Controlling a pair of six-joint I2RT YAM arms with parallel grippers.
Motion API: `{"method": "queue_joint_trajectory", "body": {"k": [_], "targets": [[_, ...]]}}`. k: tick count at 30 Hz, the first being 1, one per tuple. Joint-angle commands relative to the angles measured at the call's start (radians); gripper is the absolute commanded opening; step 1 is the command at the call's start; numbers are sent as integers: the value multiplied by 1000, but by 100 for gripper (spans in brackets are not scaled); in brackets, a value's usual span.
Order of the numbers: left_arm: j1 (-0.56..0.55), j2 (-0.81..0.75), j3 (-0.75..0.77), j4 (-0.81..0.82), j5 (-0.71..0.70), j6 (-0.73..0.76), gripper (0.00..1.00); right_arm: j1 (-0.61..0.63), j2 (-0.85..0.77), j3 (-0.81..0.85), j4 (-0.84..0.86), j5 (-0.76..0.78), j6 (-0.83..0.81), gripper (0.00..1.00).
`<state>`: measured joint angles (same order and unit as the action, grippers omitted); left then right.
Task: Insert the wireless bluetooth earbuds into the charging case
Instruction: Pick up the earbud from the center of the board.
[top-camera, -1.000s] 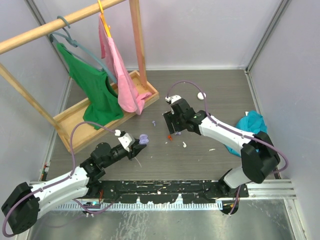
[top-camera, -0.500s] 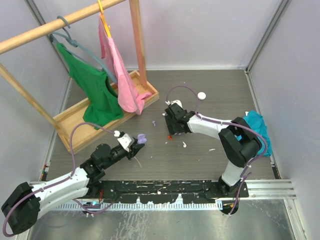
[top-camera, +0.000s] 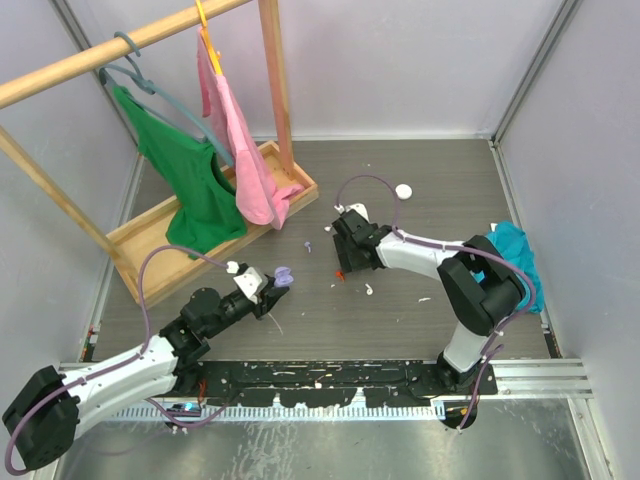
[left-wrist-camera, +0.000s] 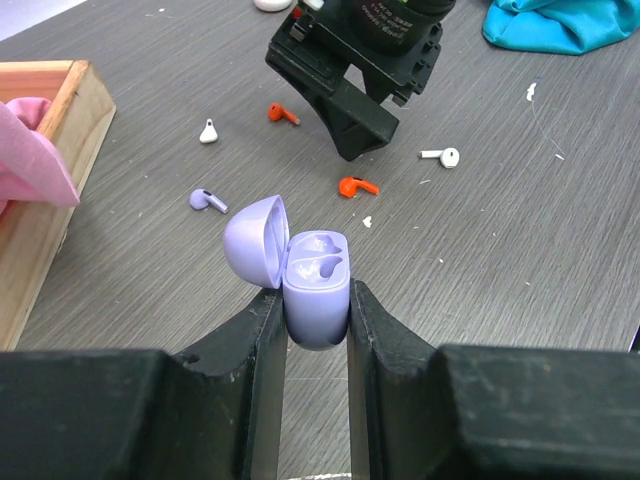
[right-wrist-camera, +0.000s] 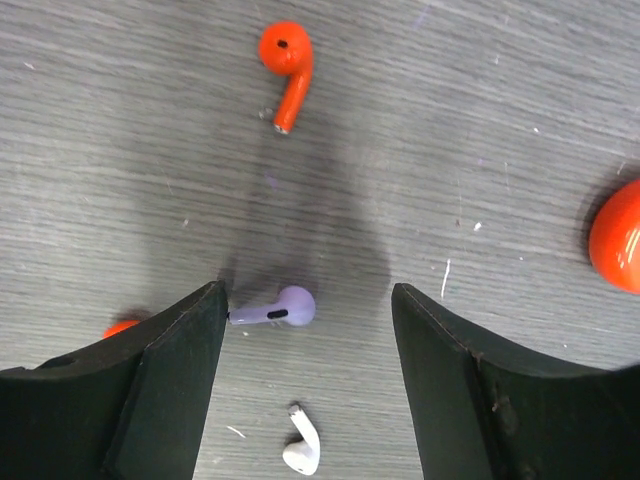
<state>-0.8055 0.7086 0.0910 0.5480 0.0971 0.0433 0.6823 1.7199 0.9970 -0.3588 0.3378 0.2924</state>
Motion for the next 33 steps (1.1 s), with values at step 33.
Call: {"method": "queue_joint_trajectory", "body": {"k": [33], "targets": [[-5,-18,2,73,1,13,0,-92,20,100,-89,-196,157,44]]}}
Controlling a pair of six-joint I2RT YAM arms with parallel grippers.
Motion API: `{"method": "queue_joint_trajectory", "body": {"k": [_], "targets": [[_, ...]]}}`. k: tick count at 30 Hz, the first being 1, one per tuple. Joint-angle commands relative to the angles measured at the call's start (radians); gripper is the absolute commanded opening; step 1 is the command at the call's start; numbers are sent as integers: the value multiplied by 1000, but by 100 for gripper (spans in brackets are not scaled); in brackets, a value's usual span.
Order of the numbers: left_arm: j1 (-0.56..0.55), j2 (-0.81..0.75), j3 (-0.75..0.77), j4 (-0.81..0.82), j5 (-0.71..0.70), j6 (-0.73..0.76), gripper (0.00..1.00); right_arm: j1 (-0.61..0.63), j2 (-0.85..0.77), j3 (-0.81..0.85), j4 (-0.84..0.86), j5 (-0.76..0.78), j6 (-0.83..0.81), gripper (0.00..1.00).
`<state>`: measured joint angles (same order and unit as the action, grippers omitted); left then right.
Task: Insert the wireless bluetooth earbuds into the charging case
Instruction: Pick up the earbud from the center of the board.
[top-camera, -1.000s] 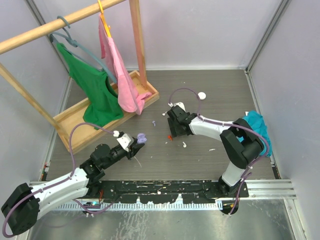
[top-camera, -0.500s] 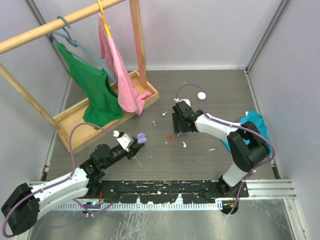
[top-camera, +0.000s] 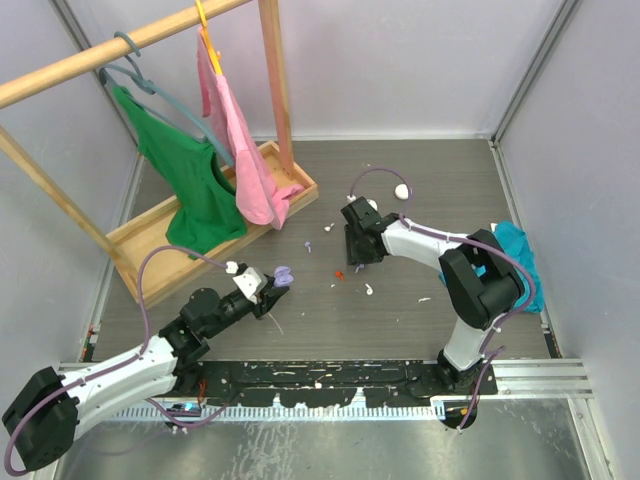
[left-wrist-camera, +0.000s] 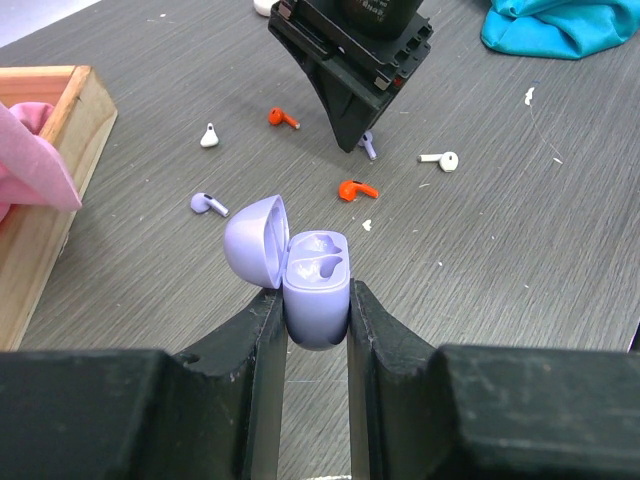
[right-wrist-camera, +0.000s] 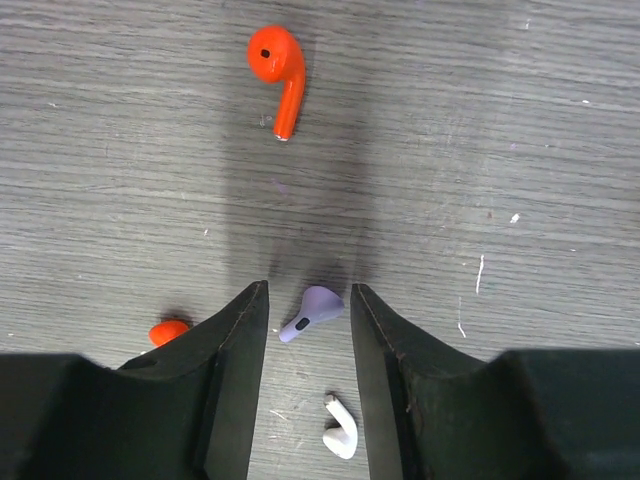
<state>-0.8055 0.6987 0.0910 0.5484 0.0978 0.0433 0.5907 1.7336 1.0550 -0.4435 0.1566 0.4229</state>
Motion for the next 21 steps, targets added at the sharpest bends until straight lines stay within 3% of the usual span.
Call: {"method": "queue_joint_trajectory", "body": {"k": [1,12,21], "targets": [[-5,-9,1,72,0,13,0,-1,11,43,-6,-14,27,44],[-5,-4,1,77,0,12,0,-1,35,48,-26,-28,18,39],[-5,11,-2,105,-2,2,0,1,-2,43,-31,-35,2,25]]}}
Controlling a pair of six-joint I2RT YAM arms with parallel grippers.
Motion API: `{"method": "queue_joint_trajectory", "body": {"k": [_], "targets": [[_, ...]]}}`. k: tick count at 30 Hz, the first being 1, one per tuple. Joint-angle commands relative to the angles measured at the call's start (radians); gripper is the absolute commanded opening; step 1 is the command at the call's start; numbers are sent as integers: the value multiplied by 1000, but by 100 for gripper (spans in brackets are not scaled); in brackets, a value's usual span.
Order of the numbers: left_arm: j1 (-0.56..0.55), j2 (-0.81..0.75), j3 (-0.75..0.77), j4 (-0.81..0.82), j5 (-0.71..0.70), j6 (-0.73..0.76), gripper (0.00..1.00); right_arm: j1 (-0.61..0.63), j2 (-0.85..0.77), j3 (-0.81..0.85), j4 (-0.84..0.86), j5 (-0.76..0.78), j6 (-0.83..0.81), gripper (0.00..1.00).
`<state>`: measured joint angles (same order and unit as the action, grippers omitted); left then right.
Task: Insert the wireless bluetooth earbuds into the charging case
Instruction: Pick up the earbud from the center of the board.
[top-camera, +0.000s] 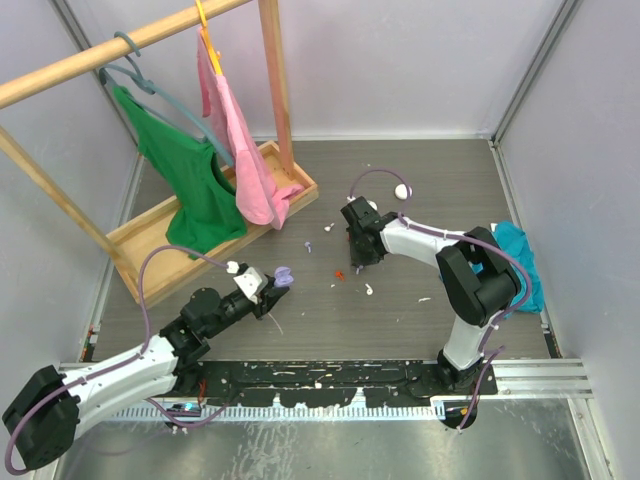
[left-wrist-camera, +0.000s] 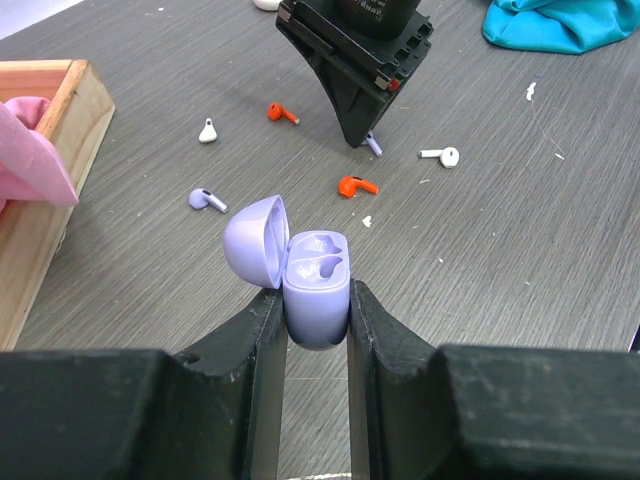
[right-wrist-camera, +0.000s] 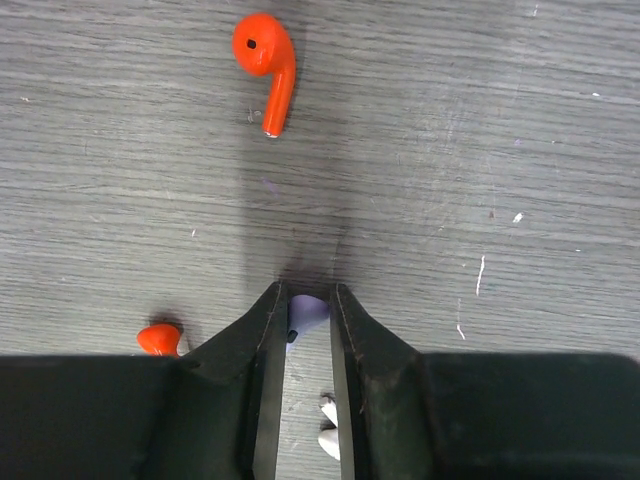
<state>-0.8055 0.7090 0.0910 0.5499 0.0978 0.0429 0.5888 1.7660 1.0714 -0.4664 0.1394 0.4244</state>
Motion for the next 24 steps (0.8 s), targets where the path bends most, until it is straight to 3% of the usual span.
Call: {"method": "queue_joint_trajectory", "body": {"k": [1,13,24], "targets": [[-5,2,-5,109,-1,1,0,4,-44,23,-5,-18,-1,24],[-5,-1,-3,138,12,-12,0,42,-203,-38,89,-21,-53,20],[-5,6,-3,264,77,-2,0,231,-464,-49,219,97,-142,22]]}}
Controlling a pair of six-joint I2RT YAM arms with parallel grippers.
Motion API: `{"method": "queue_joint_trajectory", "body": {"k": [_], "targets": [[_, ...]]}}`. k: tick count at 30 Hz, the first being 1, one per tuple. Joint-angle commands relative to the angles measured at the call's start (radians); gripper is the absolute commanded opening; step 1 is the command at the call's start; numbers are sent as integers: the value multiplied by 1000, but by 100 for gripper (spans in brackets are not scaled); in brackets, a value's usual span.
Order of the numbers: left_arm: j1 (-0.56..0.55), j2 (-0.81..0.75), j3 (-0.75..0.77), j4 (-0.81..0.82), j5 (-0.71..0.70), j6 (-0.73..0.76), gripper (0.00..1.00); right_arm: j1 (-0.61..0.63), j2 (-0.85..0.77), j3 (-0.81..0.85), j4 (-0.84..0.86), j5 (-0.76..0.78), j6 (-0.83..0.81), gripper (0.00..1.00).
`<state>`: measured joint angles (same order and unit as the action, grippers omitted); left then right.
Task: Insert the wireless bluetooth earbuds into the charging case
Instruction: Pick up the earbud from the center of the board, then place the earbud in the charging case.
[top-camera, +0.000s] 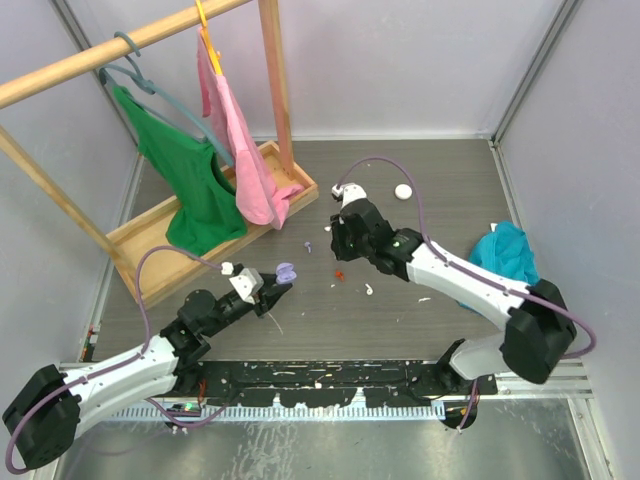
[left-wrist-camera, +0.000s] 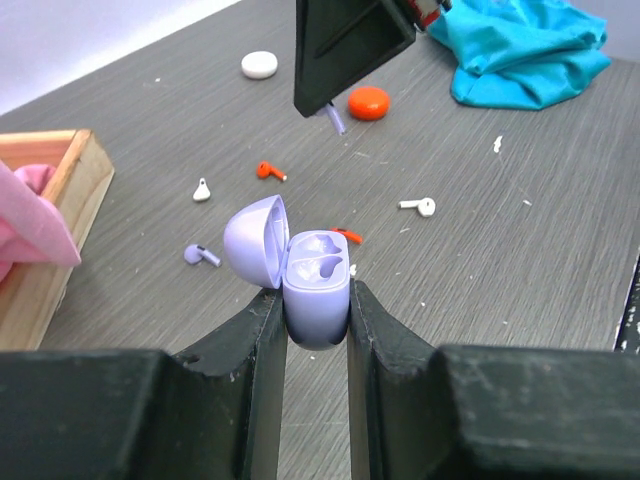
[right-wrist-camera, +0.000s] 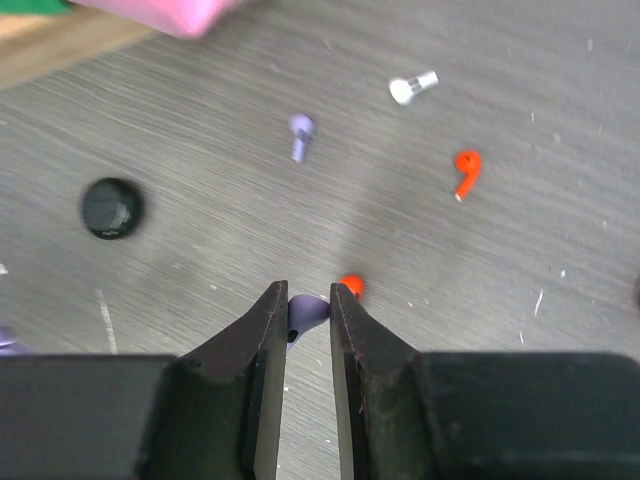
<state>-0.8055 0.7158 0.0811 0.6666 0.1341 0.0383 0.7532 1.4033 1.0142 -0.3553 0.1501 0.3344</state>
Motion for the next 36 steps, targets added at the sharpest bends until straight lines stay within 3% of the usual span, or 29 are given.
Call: {"method": "queue_joint_trajectory", "body": {"k": [1,20,36], "targets": [[-5,-1,10,155,48,3,0,88,-120,6,124,105,-61,23],[-5,-8,48,235,86,-32,0,366,-297,-169,539,201,-191,23],[-5,-51,50,206,77,-58,0,453,-282,-264,739,226,-236,23]]}}
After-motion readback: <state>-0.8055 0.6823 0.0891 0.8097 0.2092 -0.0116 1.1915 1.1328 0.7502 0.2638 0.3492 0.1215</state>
